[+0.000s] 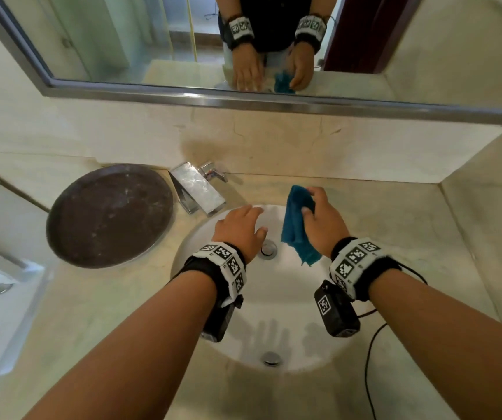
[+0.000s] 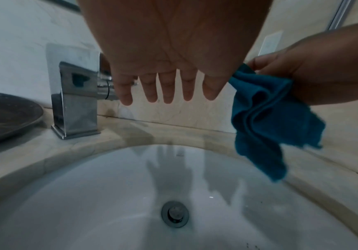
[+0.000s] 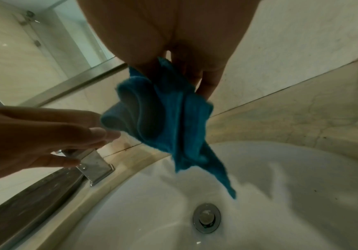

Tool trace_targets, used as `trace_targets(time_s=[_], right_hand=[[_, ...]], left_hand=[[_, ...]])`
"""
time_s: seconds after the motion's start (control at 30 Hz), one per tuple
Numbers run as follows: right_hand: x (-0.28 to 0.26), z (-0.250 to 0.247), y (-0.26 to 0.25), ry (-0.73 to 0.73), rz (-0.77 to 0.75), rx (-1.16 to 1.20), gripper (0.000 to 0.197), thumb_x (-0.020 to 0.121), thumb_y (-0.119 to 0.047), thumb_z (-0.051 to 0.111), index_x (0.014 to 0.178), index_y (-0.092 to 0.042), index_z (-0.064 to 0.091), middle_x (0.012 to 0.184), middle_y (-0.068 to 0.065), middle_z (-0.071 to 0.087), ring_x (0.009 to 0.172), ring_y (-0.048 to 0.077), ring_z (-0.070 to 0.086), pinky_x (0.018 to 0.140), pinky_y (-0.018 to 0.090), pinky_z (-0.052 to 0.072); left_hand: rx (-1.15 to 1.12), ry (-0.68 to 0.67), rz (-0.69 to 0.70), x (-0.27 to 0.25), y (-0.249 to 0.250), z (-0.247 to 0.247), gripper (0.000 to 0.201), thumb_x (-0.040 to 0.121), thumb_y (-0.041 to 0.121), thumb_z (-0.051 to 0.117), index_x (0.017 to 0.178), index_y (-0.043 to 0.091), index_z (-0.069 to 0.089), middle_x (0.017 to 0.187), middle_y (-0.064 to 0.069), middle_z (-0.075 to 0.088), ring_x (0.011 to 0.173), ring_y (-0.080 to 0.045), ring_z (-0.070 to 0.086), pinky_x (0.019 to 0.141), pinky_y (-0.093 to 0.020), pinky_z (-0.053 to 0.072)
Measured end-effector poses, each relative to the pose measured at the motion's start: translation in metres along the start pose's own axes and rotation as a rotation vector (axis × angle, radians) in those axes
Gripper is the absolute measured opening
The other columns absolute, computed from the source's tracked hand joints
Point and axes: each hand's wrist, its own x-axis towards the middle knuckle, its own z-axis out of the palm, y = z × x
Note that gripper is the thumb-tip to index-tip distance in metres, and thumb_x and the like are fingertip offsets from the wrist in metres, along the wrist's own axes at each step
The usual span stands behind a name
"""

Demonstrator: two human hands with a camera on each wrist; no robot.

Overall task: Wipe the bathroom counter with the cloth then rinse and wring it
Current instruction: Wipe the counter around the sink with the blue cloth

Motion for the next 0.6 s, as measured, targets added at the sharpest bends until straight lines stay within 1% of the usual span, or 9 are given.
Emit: trace_targets(time_s=[0.07, 0.13, 0.2, 0.3, 0.37, 0.43, 0.5, 0.6], right_hand=[[0.012, 0.008, 0.007, -0.008, -0.037, -0.029, 0.037, 0.099, -0.014, 0.034, 0.135, -0.018, 0.035, 0.126, 0.010, 0.054, 0.108, 0.025, 0.054, 0.086, 0.025, 0.037], [0.026, 0.015, 0.014, -0.035, -0.071, -0.057, 0.038, 0.099, -0.014, 0.034, 0.136, -0.018, 0.037, 0.131, 0.009, 0.051, 0.115, 0.023, 0.052, 0.091, 0.023, 0.035], [0.041, 0.022, 0.022, -0.060, -0.100, -0.079, 0.039, 0.099, -0.014, 0.034, 0.137, -0.019, 0.038, 0.132, 0.009, 0.050, 0.116, 0.022, 0.050, 0.093, 0.022, 0.033], [0.065, 0.031, 0.032, -0.096, -0.132, -0.145, 0.040, 0.099, -0.017, 0.033, 0.138, -0.022, 0.038, 0.131, 0.012, 0.047, 0.116, 0.025, 0.048, 0.094, 0.023, 0.032], [0.080, 0.036, 0.038, -0.112, -0.158, -0.154, 0.039, 0.099, -0.019, 0.033, 0.138, -0.025, 0.039, 0.129, 0.012, 0.046, 0.113, 0.026, 0.050, 0.095, 0.027, 0.035], [0.096, 0.041, 0.041, -0.136, -0.146, -0.139, 0.039, 0.100, -0.020, 0.033, 0.137, -0.027, 0.040, 0.128, 0.012, 0.045, 0.112, 0.027, 0.050, 0.096, 0.028, 0.036], [0.112, 0.047, 0.042, -0.166, -0.143, -0.131, 0.039, 0.100, -0.018, 0.033, 0.137, -0.027, 0.040, 0.130, 0.012, 0.044, 0.114, 0.026, 0.049, 0.098, 0.028, 0.035], [0.133, 0.057, 0.041, -0.159, -0.211, -0.088, 0.040, 0.098, -0.015, 0.037, 0.137, -0.025, 0.038, 0.136, 0.008, 0.043, 0.118, 0.023, 0.048, 0.097, 0.023, 0.032]], left_hand=[[0.027, -0.030, -0.030, 0.009, -0.005, 0.009, 0.051, 0.097, 0.038, 0.039, 0.145, 0.025, 0.028, 0.154, -0.001, 0.024, 0.141, -0.021, 0.021, 0.113, -0.045, 0.024], [0.048, -0.063, -0.064, 0.019, -0.009, 0.019, 0.053, 0.097, 0.040, 0.037, 0.146, 0.026, 0.023, 0.157, -0.001, 0.016, 0.144, -0.021, 0.015, 0.114, -0.046, 0.020], [0.077, -0.074, -0.078, 0.030, -0.014, 0.028, 0.055, 0.097, 0.040, 0.036, 0.147, 0.028, 0.018, 0.158, -0.001, 0.011, 0.145, -0.021, 0.010, 0.115, -0.048, 0.017], [0.106, -0.045, -0.104, 0.049, -0.023, 0.037, 0.057, 0.099, 0.041, 0.033, 0.149, 0.029, 0.009, 0.159, 0.000, -0.001, 0.146, -0.021, -0.001, 0.116, -0.049, 0.009], [0.113, -0.005, -0.133, 0.062, -0.030, 0.041, 0.058, 0.099, 0.040, 0.031, 0.150, 0.028, 0.005, 0.159, 0.000, -0.005, 0.146, -0.021, -0.004, 0.116, -0.046, 0.008], [0.097, 0.026, -0.150, 0.075, -0.038, 0.044, 0.057, 0.100, 0.039, 0.030, 0.150, 0.025, 0.006, 0.159, -0.001, -0.007, 0.146, -0.021, -0.007, 0.116, -0.042, 0.006], [0.093, 0.027, -0.157, 0.087, -0.046, 0.046, 0.057, 0.100, 0.038, 0.027, 0.150, 0.024, 0.004, 0.158, -0.001, -0.013, 0.145, -0.019, -0.012, 0.116, -0.040, -0.001], [0.149, 0.048, -0.147, 0.101, -0.053, 0.054, 0.057, 0.101, 0.037, 0.023, 0.150, 0.025, -0.003, 0.157, -0.003, -0.018, 0.144, -0.021, -0.015, 0.114, -0.040, -0.013]])
